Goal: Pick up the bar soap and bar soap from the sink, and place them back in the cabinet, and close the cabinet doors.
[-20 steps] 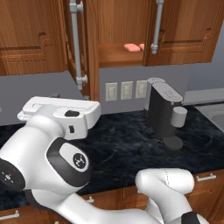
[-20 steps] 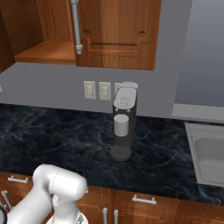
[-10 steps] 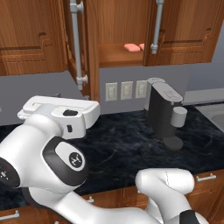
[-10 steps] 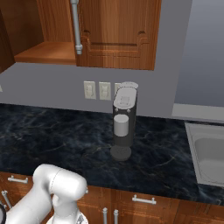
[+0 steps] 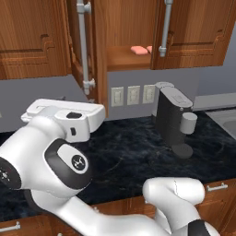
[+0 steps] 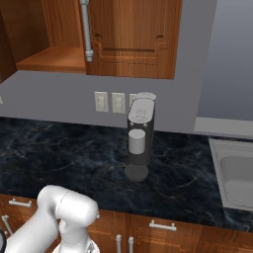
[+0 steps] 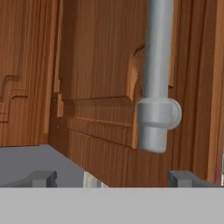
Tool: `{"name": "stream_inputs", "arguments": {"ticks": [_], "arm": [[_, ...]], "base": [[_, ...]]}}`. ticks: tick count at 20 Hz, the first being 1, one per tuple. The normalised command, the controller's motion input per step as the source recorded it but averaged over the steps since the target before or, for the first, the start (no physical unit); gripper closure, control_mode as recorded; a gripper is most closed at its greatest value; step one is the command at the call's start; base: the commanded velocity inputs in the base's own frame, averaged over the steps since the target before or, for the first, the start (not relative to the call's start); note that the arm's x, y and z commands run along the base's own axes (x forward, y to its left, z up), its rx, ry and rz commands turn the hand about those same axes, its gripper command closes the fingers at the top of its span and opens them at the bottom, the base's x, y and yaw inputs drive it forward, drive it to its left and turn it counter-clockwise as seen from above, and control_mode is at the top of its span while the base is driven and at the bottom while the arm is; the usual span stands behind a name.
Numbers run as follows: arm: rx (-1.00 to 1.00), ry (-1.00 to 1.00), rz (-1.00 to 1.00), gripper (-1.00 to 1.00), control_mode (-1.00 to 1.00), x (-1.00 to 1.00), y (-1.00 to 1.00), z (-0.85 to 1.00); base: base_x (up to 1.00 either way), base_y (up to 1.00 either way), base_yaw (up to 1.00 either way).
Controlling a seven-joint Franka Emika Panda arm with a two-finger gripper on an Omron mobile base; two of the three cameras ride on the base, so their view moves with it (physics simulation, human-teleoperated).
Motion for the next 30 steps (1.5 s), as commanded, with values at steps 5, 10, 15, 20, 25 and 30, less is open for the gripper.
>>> {"name": "stream_inputs", "arguments": {"ticks": [5,10,15,20,25,30], "arm": [[0.0,0.0,0.0,-1.0,-1.0,0.48,-0.16,-0.1],[0.0,0.0,0.0,-1.0,-1.0,0.43,-0.21,-0.12],[0.0,0.0,0.0,-1.0,-1.0,0.26,-0.25,-0.14],[0.0,-0.03,0.0,-1.0,-1.0,0.15,-0.38,-0.06],[0.0,-0.06,-0.01,-1.0,-1.0,0.09,-0.45,0.0],[0.0,-0.07,-0.02,-1.0,-1.0,0.13,-0.36,0.0]], "base": [[0.0,0.0,0.0],[0.0,0.0,0.0],[0.0,0.0,0.0],[0.0,0.0,0.0],[0.0,0.0,0.0],[0.0,0.0,0.0]]}}
